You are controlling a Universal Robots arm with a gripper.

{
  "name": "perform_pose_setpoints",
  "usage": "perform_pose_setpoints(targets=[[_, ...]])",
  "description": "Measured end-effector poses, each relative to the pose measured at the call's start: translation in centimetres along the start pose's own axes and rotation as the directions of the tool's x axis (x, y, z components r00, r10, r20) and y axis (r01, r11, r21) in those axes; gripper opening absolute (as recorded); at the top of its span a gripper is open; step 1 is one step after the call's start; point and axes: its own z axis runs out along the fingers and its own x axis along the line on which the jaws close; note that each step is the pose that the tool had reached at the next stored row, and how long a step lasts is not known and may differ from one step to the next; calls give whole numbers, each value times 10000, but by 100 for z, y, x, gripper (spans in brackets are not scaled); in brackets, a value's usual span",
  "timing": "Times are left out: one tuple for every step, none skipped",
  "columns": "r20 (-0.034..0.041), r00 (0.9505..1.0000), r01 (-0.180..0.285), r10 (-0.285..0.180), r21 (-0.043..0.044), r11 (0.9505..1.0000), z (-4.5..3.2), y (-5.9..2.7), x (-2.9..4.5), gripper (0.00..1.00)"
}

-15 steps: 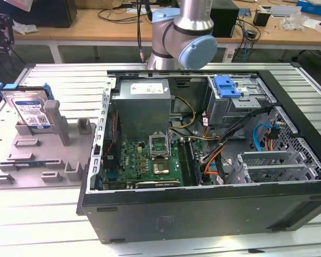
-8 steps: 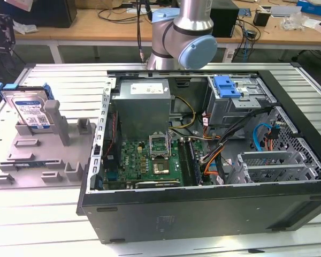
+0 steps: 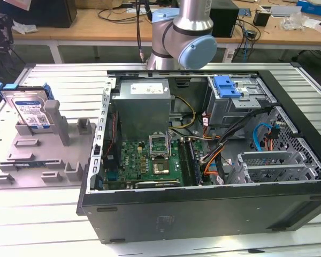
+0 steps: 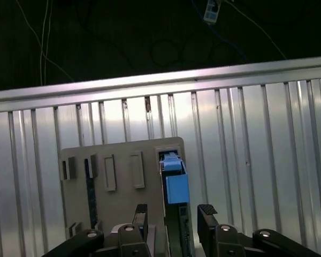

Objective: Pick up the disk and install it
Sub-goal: 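Pick up the disk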

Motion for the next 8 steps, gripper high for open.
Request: perform_pose_setpoints(targets=[[17, 10000, 26, -26, 21, 10000, 2, 2, 0, 50], [30, 10000, 47, -47, 44, 10000, 5, 4, 0, 50], [44, 10000, 71, -71, 70, 10000, 7, 8, 0, 50], [50, 9999, 96, -97, 88, 9999, 10, 13, 1, 50], [50, 9998, 189, -190, 102, 9998, 14, 17, 1, 50], [43, 9993, 375, -376, 104, 9992, 15, 18, 0, 50], [35, 9982, 594, -594, 109, 9982, 17, 19, -2, 50], [30, 9972, 753, -753, 113, 9971, 19, 19, -3, 50]])
